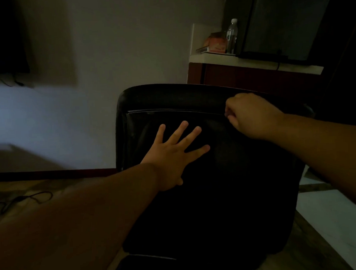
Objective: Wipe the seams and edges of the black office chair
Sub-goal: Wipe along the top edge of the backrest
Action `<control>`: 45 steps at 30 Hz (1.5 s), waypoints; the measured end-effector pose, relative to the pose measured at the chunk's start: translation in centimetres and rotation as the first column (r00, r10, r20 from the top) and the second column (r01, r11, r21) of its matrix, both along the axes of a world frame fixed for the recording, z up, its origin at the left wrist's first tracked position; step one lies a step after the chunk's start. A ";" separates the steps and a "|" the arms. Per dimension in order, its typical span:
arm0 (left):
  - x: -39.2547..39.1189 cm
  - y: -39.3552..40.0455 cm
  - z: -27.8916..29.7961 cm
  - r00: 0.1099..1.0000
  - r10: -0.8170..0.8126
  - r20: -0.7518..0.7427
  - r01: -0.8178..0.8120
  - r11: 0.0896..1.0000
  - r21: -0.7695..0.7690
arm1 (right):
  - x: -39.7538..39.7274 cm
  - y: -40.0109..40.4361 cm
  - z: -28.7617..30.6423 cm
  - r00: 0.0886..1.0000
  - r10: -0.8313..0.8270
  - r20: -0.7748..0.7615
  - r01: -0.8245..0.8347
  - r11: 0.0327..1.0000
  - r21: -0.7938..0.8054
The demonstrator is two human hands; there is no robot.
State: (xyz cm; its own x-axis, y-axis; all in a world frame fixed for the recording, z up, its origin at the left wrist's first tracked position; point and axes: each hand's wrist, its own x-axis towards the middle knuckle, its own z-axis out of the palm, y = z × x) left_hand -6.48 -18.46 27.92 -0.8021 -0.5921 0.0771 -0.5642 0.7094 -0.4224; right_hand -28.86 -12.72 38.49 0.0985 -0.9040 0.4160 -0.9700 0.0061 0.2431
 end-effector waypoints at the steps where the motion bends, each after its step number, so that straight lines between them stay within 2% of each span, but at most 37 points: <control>1: 0.1 -0.1 0.0 1.000 -0.004 0.000 0.004 1.000 -0.005 | 0.1 -0.1 0.1 1.000 0.005 -0.012 -0.005 1.000 0.016; 4: 0.3 -0.3 0.0 1.000 -0.016 -0.003 0.016 1.000 0.010 | 0.1 -0.2 0.4 1.000 -0.010 0.020 0.011 0.999 -0.033; 7: 0.2 -0.3 -0.2 1.000 -0.013 -0.001 0.013 1.000 0.004 | 0.3 -0.4 0.0 1.000 0.004 -0.011 -0.004 1.000 -0.007; 10: 0.3 -0.2 0.0 1.000 -0.016 0.003 0.016 1.000 0.013 | 0.6 -0.5 -0.3 0.999 -0.025 0.038 0.027 0.998 -0.060; 19: 0.4 -0.5 -0.2 0.999 -0.028 -0.014 0.029 1.000 0.009 | 0.8 -0.5 -0.4 1.000 0.015 -0.008 -0.015 1.000 -0.007; 23: 0.3 -0.4 -0.2 0.999 -0.033 -0.016 0.033 0.999 0.013 | 0.4 -0.4 -0.1 1.000 -0.004 0.020 0.006 0.997 -0.073; 26: 0.4 -0.4 -0.3 0.999 -0.031 -0.019 0.031 1.000 0.005 | 0.6 -0.4 -0.4 1.000 0.005 0.006 -0.005 1.000 -0.010; 29: 0.4 -0.5 -0.4 0.999 -0.038 -0.029 0.039 0.999 0.008 | 0.8 -0.4 -0.5 0.999 -0.018 0.040 0.021 0.997 -0.072; 33: 0.4 -0.6 -0.4 0.999 -0.040 -0.030 0.040 0.999 0.007 | 0.9 -0.6 -0.3 1.000 -0.005 0.020 0.006 1.000 -0.018; 36: 0.4 -0.5 -0.3 0.998 -0.046 -0.036 0.046 0.999 0.008 | 0.5 -0.7 0.2 0.999 0.003 0.042 0.001 0.995 -0.098; 39: 0.4 -0.5 -0.3 0.999 -0.036 -0.030 0.037 0.999 0.008 | 0.7 -0.8 -0.1 0.999 0.036 -0.015 -0.036 0.999 0.012; 42: 0.4 -0.4 -0.3 0.999 -0.035 -0.031 0.035 0.999 0.010 | 0.9 -0.9 -0.5 0.999 0.033 -0.004 -0.033 0.998 -0.058; 45: 0.4 -0.3 -0.3 0.999 -0.035 -0.029 0.035 0.999 0.009 | 0.9 -1.1 -0.7 0.999 0.040 -0.018 -0.040 0.999 -0.019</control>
